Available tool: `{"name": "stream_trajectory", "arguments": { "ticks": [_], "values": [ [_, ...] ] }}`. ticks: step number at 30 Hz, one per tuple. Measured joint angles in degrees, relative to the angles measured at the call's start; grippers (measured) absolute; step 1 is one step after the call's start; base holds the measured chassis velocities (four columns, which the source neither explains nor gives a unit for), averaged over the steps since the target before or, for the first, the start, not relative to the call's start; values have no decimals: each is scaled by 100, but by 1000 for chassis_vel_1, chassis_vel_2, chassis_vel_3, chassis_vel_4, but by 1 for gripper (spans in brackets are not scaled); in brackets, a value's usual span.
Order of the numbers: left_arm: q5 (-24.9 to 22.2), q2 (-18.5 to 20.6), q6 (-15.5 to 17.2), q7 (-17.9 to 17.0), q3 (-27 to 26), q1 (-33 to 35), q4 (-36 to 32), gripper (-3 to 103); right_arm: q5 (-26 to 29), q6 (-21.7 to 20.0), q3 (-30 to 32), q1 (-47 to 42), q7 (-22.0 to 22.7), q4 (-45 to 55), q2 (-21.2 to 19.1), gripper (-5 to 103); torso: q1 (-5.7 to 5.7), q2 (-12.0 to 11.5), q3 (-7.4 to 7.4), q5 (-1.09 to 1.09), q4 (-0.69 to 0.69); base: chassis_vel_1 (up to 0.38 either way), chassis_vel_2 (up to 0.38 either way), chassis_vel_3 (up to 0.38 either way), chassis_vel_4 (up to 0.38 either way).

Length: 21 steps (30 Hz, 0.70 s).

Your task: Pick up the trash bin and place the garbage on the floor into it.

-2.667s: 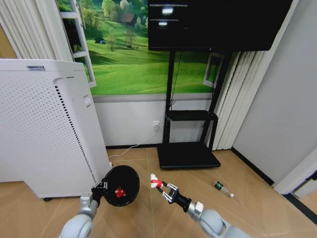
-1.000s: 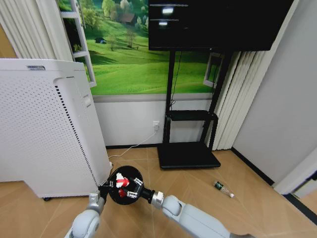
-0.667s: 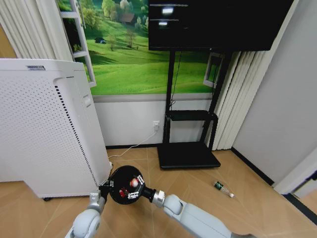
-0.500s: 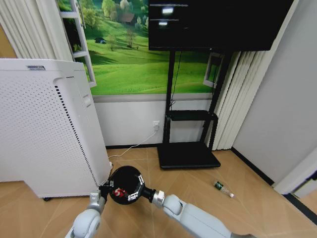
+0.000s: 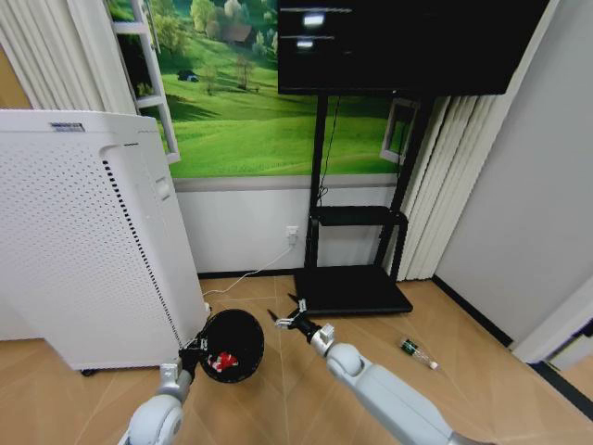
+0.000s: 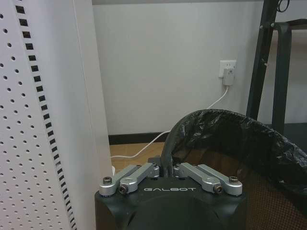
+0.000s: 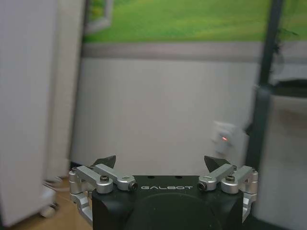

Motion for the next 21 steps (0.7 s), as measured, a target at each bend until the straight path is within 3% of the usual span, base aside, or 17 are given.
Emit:
{"name": "stream_trajectory", "arguments": {
  "ticks": [2,4,14,21],
  "values": [
    [0,-4,0,-2,-26,49,-50,7,24,-211,161,-93,211,-11,-37,100,0,0,0,1,-1,0,0,0,0],
    [-10,-38,9,-10,-131,190,-193,7,195,-619,530,-371,696,-65,-135,100,0,0,0,0,0,0,0,0,0],
    [-9,-207,13,-20,-457,683,-597,7,383,-1227,1388,-1091,1316,-109,-217,100,0,0,0,-1,0,0,0,0,0],
    [107,-386,-28,-18,-656,1229,-941,7,194,-1216,1777,-1457,1206,18,-156,100,0,0,-1,0,0,0,0,0,0]
  ]
}}
